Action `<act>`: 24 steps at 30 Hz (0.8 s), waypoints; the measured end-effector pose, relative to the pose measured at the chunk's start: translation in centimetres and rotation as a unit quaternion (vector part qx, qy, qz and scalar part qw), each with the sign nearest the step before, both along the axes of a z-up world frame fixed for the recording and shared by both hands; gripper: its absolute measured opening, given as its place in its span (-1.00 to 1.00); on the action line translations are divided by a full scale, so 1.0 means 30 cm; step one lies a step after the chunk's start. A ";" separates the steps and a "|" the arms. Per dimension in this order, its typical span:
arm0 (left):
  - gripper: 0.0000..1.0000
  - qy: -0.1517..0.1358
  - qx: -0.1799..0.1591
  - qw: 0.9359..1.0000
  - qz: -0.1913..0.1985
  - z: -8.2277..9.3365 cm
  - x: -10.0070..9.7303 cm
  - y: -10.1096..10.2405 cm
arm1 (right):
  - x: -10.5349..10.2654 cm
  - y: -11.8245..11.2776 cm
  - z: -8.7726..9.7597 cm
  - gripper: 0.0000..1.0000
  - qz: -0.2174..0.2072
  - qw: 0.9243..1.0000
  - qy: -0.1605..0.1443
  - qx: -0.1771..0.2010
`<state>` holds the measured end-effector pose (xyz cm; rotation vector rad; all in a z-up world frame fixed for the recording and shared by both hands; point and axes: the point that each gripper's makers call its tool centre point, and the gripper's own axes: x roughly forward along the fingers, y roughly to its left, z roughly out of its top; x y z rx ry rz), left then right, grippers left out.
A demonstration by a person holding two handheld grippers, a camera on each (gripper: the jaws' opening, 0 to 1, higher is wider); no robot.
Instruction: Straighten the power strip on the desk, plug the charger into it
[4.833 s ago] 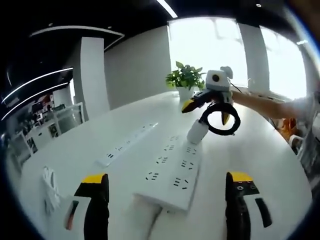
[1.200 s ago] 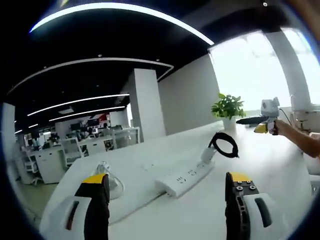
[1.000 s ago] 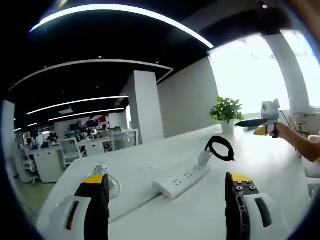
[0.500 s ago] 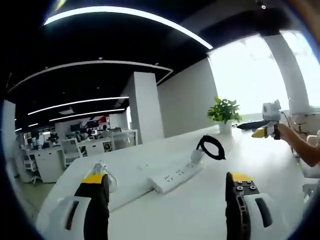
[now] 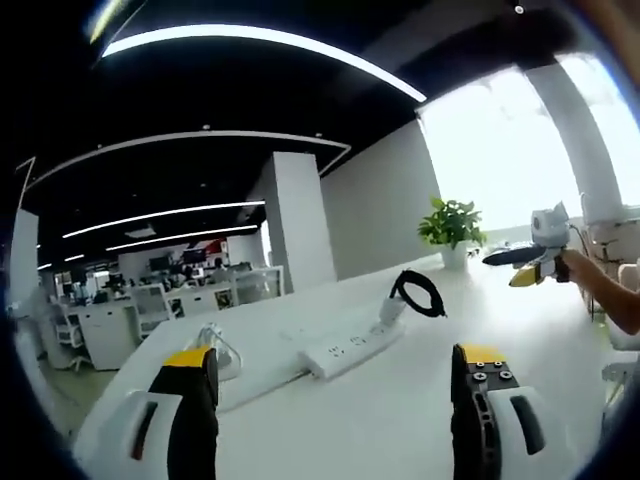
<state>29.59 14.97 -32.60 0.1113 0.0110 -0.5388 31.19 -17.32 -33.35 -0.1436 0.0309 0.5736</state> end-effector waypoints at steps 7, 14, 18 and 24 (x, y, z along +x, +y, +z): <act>0.98 0.013 -0.009 1.000 0.016 -0.055 -0.020 0.034 | -0.028 -0.019 -0.023 0.99 -0.011 1.000 0.006 -0.005; 0.98 0.020 -0.016 0.999 0.029 -0.095 -0.055 0.056 | -0.048 -0.024 -0.036 0.99 -0.016 1.000 0.010 -0.005; 0.98 0.018 -0.011 0.999 0.036 -0.106 -0.080 0.063 | -0.065 -0.025 -0.046 0.99 -0.017 1.000 0.012 -0.004; 0.98 0.016 -0.009 0.999 0.036 -0.115 -0.107 0.056 | -0.083 -0.024 -0.053 0.99 -0.017 1.000 0.012 -0.002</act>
